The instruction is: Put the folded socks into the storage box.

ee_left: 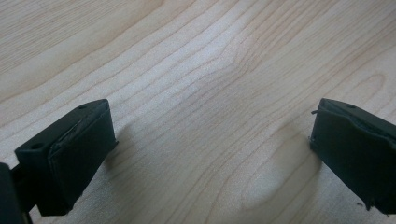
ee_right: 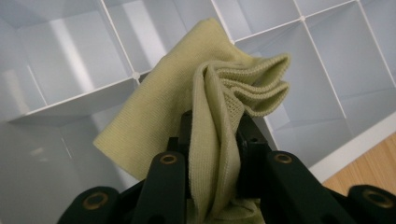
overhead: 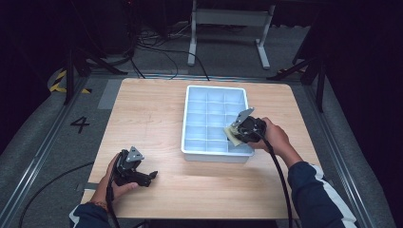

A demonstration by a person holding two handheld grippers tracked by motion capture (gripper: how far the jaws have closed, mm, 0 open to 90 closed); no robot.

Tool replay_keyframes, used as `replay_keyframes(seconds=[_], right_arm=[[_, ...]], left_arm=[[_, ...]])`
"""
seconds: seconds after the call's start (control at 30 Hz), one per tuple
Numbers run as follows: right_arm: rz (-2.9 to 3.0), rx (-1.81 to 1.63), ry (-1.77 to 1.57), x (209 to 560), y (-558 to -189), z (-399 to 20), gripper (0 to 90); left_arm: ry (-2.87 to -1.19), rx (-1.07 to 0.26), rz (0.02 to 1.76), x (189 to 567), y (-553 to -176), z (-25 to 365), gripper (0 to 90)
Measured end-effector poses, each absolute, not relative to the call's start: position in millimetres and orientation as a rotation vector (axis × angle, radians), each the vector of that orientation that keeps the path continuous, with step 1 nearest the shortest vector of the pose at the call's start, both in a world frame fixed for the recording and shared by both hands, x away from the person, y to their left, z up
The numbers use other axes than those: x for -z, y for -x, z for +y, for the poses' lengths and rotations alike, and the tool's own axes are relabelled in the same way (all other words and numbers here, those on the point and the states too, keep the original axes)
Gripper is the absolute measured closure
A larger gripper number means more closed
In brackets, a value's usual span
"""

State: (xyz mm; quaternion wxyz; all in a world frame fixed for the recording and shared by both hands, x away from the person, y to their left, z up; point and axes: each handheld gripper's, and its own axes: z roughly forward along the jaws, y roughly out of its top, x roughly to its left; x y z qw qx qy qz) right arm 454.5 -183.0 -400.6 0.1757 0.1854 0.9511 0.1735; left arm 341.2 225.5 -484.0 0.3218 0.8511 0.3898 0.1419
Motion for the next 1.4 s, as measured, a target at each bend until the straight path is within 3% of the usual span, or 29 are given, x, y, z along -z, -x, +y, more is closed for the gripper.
replay_keyframes(seconds=[0.43, 1.4], right_arm=[[2.819, -0.245, -0.514, 405.6, -473.5, -160.3, 76.4], [2.907, -0.121, -0.555, 424.5, -488.5, -151.6, 75.6]], left_arm=[[-2.239, -0.363, 1.026, 483.8, -341.7, 225.3, 0.1], [-2.24, -0.373, 1.015, 483.8, -342.5, 225.4, 0.0]])
